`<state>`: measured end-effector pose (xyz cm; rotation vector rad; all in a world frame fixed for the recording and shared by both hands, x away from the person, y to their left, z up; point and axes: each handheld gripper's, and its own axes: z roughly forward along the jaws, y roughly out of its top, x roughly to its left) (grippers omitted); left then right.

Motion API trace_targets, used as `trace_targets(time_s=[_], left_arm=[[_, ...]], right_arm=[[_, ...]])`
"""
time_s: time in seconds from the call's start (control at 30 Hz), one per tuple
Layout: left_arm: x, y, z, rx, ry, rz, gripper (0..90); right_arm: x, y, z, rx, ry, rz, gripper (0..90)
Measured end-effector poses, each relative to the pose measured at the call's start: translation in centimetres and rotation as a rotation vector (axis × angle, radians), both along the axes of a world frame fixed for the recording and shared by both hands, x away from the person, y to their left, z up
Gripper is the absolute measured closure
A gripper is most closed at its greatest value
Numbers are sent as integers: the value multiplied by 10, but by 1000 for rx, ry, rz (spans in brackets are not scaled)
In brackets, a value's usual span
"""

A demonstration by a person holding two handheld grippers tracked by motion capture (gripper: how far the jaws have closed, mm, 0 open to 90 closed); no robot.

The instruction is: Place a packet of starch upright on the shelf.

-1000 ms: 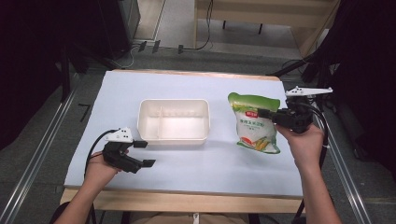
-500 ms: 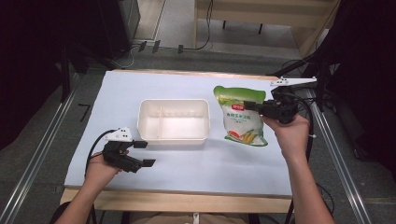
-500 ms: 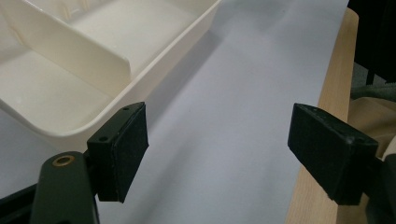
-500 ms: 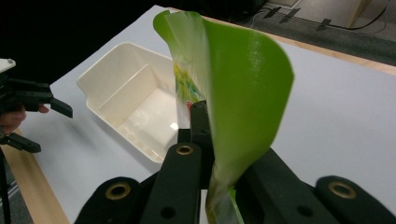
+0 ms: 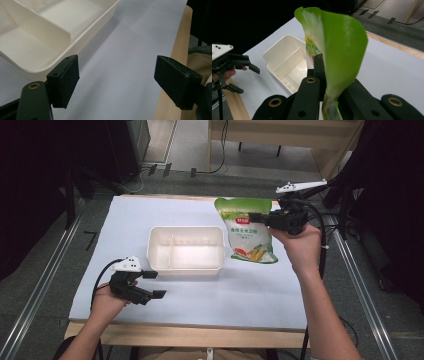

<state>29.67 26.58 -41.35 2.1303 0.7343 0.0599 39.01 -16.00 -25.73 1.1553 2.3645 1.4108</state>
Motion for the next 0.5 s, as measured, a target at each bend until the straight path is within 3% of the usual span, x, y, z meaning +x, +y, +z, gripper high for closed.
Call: trace_targets(time_s=[0.23,0.5], left_arm=[[0,0,0,-7,-1,-2,209],[0,1,0,-10,0,1,209]], right_arm=[[5,15,17,2,-16,22,900],[14,30,29,45,-13,52,900]])
